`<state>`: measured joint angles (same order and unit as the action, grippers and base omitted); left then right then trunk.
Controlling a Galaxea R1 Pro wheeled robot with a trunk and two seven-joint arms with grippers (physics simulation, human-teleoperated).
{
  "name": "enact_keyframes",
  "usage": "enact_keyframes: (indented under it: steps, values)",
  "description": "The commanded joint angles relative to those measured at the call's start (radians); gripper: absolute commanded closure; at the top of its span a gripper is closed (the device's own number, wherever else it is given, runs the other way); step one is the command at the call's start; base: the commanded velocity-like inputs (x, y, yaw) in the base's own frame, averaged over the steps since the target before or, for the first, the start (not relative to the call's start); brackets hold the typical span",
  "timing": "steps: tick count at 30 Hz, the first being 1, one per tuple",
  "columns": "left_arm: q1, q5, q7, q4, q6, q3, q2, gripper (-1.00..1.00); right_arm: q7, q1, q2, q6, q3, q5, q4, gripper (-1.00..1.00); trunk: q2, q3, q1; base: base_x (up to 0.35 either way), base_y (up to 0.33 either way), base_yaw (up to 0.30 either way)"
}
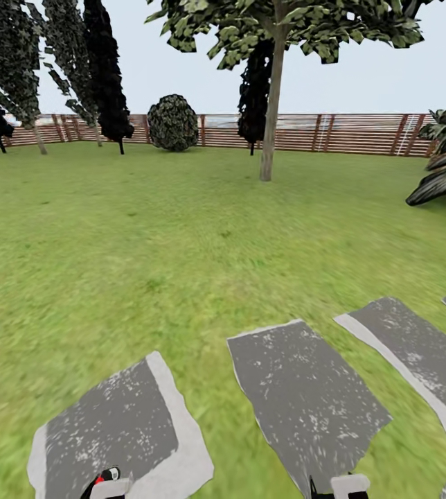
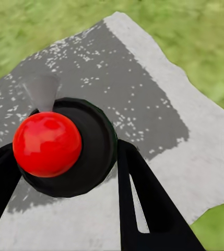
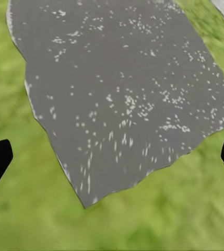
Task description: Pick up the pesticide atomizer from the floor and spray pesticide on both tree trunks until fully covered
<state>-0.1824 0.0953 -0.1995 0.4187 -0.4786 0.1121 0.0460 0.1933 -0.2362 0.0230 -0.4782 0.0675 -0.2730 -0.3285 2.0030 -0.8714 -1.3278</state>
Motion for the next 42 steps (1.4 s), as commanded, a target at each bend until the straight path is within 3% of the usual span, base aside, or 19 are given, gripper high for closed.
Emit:
enact_keyframes:
  steps: [1, 42]
  values:
    - [0.0, 0.0, 0.0, 0.0, 0.0, 0.0, 0.0, 1.0, 0.0, 0.0, 0.0, 0.0, 0.0, 0.0, 0.0, -1.0, 0.0, 0.0, 0.0, 0.338, 0.0, 0.004]
    - [0.0, 0.0, 0.0, 0.0, 0.0, 0.001, 0.0, 1.0, 0.0, 0.0, 0.0, 0.0, -0.001, 0.0, 0.0, -1.0, 0.0, 0.0, 0.0, 0.338, 0.0, 0.0]
